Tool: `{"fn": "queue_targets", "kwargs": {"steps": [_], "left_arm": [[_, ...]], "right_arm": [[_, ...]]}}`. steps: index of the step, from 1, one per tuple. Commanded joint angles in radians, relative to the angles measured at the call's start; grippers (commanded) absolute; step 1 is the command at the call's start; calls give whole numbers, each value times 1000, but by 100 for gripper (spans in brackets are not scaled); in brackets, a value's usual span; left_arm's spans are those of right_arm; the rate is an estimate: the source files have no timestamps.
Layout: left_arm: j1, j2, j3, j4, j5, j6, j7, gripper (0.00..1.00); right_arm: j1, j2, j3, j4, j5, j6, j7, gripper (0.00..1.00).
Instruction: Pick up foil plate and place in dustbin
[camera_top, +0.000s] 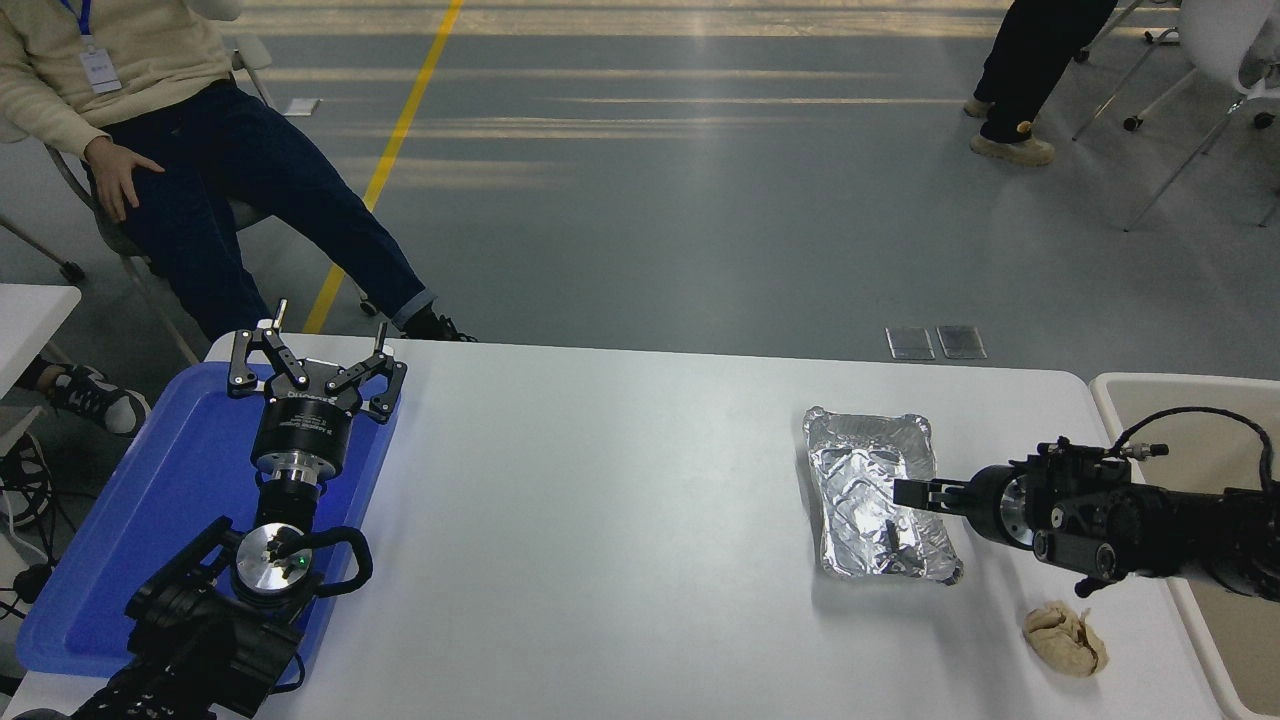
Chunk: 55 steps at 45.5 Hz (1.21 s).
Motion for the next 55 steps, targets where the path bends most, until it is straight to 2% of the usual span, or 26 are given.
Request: {"fn": "queue_targets", "kwargs": {"steps": [1, 3, 9, 13, 16, 20, 22, 43, 55], "left_arm": [[0, 0, 0, 0, 0, 0, 0, 100], [0, 0, 0, 0, 0, 0, 0, 100], [0, 0, 0, 0, 0, 0, 0, 100], [0, 0, 0, 0, 0, 0, 0, 100], [0, 0, 0, 0, 0, 0, 0, 100], [0, 0, 0, 0, 0, 0, 0, 100], [0, 0, 0, 0, 0, 0, 0, 100], [0, 0, 0, 0, 0, 0, 0, 100], [0, 0, 0, -1, 1, 0, 0, 100]], "right_arm": [[-30, 11, 16, -23, -4, -2, -36, 79], [-35, 15, 27, -32, -4, -2, -43, 74], [-44, 15, 53, -42, -19, 2, -56, 48], [-47, 15, 58, -42, -34, 6, -57, 37], [-50, 15, 58, -42, -34, 7, -60, 21], [-53, 15, 58, -40, -37, 7, -60, 10], [-54, 15, 58, -40, -43, 7, -59, 0], [-33, 12, 58, -26, -79, -2, -51, 0], [27, -34, 42, 32, -77, -1, -51, 0]]}}
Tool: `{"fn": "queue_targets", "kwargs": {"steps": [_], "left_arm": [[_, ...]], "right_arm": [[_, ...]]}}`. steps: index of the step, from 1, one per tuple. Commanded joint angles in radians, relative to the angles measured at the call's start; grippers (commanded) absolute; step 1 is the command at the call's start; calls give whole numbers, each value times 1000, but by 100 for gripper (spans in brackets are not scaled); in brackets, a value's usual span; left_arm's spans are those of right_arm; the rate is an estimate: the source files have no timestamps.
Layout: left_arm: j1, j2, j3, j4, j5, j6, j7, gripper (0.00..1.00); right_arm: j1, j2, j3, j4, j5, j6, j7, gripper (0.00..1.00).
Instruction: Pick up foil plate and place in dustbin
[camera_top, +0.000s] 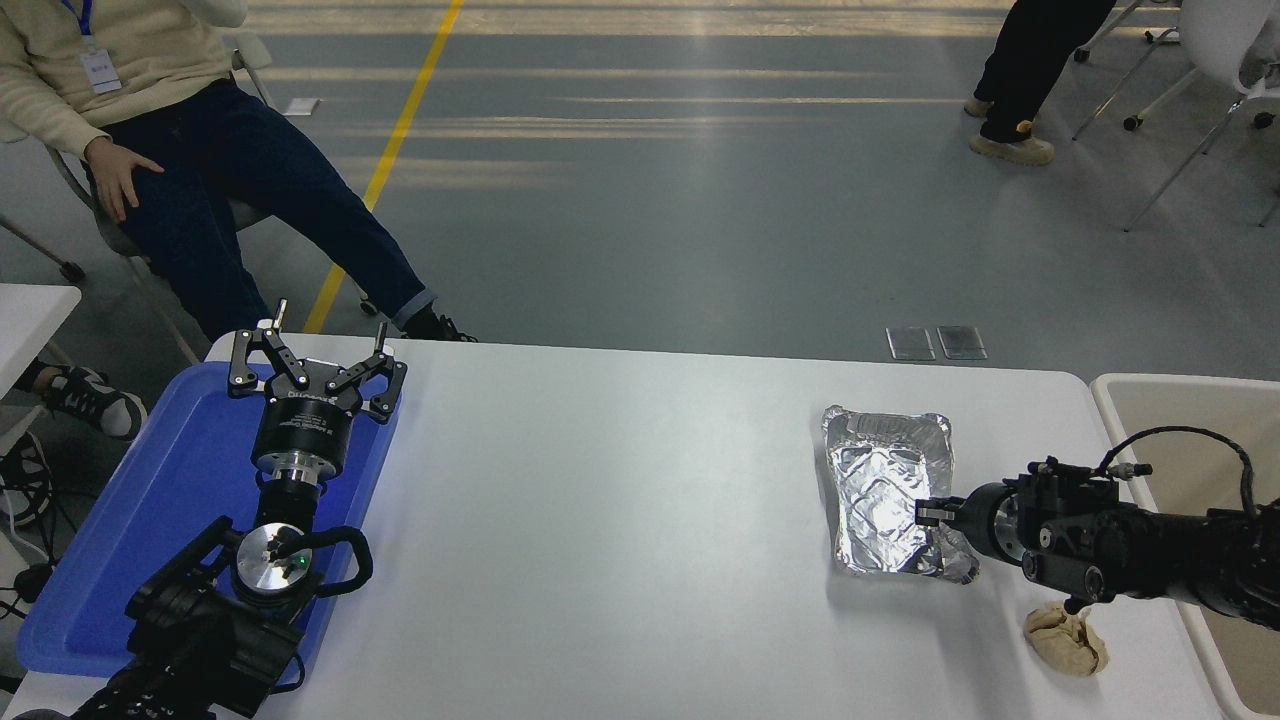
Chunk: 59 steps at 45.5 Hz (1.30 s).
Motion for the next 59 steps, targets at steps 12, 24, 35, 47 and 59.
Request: {"fn": "queue_targets", "kwargs": {"steps": [12, 24, 35, 47, 59], "left_arm": [[0, 0, 0, -1, 2, 0, 0, 100], [0, 0, 0, -1, 2, 0, 2, 100], [0, 0, 0, -1, 2, -2, 3, 100], [0, 0, 0, -1, 2, -2, 5, 100], [0, 0, 0, -1, 2, 0, 5, 100]], "right_arm": [[139, -101, -63, 147, -2, 4, 3, 0], [277, -190, -126, 320, -3, -1, 3, 0], [507, -279, -259, 549, -2, -1, 4, 0], [805, -319, -454, 741, 3, 15, 7, 0], [1012, -295, -563, 868, 12, 38, 7, 0]]}}
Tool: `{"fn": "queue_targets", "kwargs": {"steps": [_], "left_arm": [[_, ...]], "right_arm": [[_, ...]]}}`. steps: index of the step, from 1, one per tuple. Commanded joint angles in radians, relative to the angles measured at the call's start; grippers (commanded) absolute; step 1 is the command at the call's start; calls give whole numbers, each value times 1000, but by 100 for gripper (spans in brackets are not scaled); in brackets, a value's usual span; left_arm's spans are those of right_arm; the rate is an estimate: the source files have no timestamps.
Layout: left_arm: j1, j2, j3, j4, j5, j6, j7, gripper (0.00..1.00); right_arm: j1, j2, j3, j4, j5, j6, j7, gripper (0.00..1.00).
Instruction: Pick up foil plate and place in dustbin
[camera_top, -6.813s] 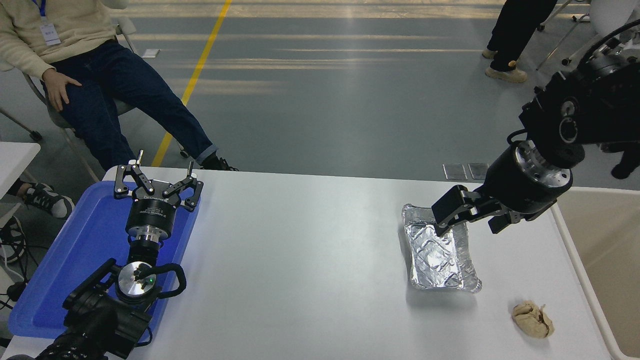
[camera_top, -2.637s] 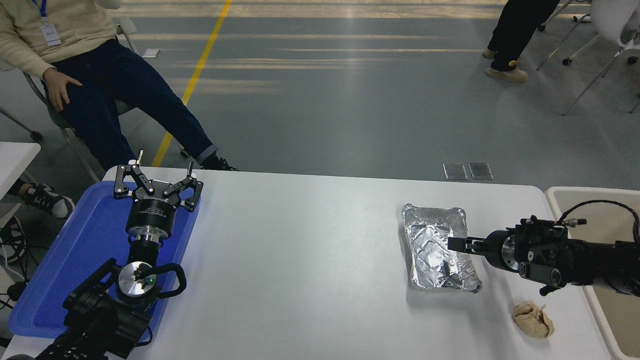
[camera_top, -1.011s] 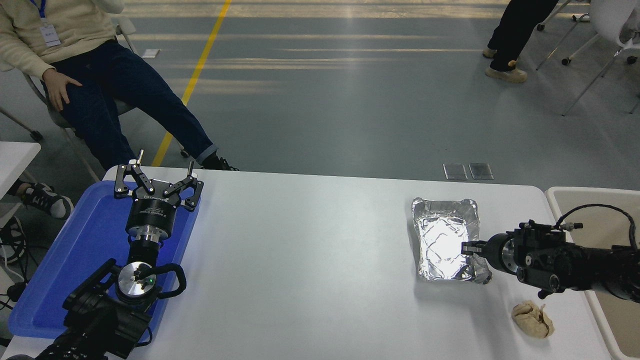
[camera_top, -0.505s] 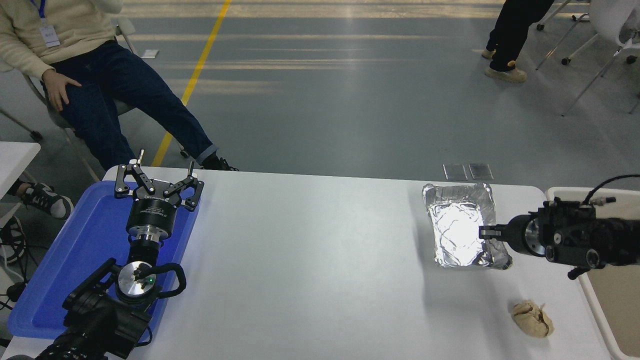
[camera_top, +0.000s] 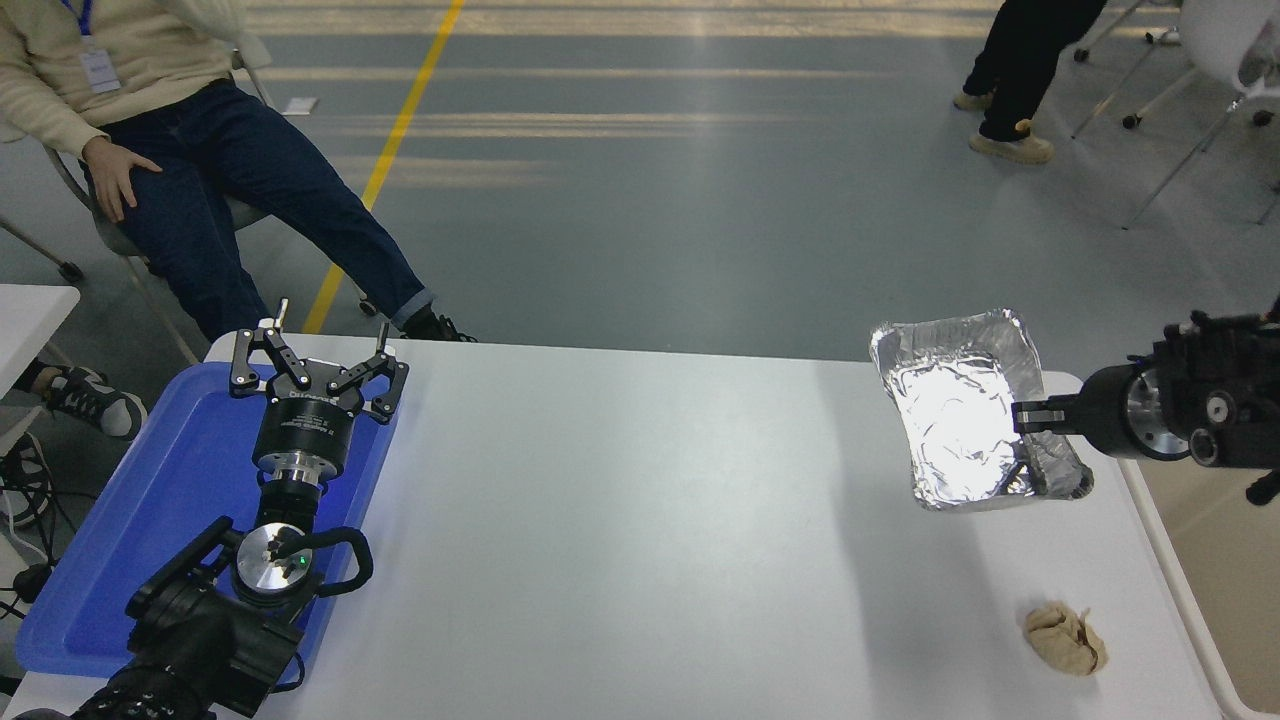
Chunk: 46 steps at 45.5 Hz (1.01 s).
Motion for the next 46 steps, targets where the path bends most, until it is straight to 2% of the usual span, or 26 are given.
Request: {"fn": "queue_targets", "kwargs": {"steps": [1, 12, 19, 25, 34, 46], "left_arm": [[0, 0, 1, 0, 0, 0, 0, 100], [0, 0, 1, 0, 0, 0, 0, 100], [0, 0, 1, 0, 0, 2, 0, 100], [0, 0, 1, 0, 0, 2, 0, 100], [0, 0, 1, 0, 0, 0, 0, 100], [0, 0, 1, 0, 0, 2, 0, 100]], "right_arm": [[213, 14, -120, 133, 9, 21, 1, 0], [348, 71, -183, 182, 19, 64, 2, 0], [408, 94, -194, 200, 76, 130, 2, 0], [458, 106, -200, 225, 99, 196, 19, 0], [501, 114, -189, 226, 204, 294, 33, 0], [495, 108, -203, 223, 205, 296, 30, 0]]}}
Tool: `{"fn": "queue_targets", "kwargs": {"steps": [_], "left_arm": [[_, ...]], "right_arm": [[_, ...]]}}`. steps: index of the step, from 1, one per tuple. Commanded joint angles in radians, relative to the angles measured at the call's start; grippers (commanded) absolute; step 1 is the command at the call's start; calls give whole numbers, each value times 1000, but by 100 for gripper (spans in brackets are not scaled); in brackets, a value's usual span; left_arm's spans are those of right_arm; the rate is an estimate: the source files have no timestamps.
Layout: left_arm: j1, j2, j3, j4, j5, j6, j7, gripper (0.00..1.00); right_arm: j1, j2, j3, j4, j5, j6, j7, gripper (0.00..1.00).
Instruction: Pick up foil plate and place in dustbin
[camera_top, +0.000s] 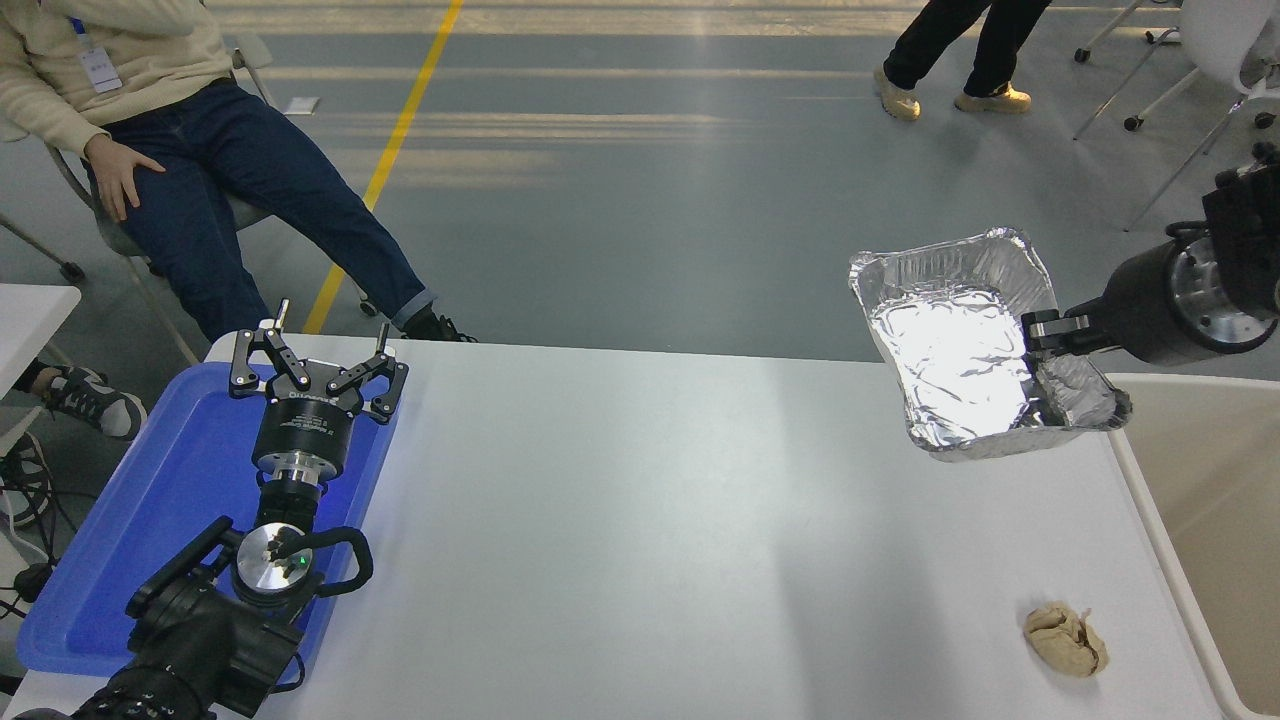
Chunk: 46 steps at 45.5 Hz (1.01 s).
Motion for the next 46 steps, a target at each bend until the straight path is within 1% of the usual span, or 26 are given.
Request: {"fn": "queue_targets", "kwargs": {"steps": [1, 14, 17, 22, 24, 35, 41, 43, 46], "left_arm": [[0, 0, 0, 0, 0, -1, 0, 100], [0, 0, -1, 0, 0, -1, 0, 100], [0, 0, 0, 0, 0, 1, 0, 100], [0, 0, 0, 0, 0, 1, 0, 100], [0, 0, 0, 0, 0, 1, 0, 100], [0, 0, 0, 0, 0, 1, 0, 100], [0, 0, 0, 0, 0, 1, -1, 100], [0, 0, 0, 0, 0, 1, 0, 100], [0, 0, 0, 0, 0, 1, -1, 100]], "right_arm": [[16, 0, -14, 3, 26, 33, 1, 0], [15, -65, -28, 8, 22, 38, 3, 0], [10, -78, -37, 8, -10, 32, 3, 0], [10, -104, -80, 8, -157, 18, 3, 0], [10, -127, -94, 5, -189, 18, 3, 0], [9, -182, -145, -30, -211, 19, 4, 0], [-19, -187, -148, -64, -217, 19, 6, 0], [-36, -188, -148, -83, -228, 19, 4, 0], [-85, -230, -143, -132, -269, 19, 4, 0]]}}
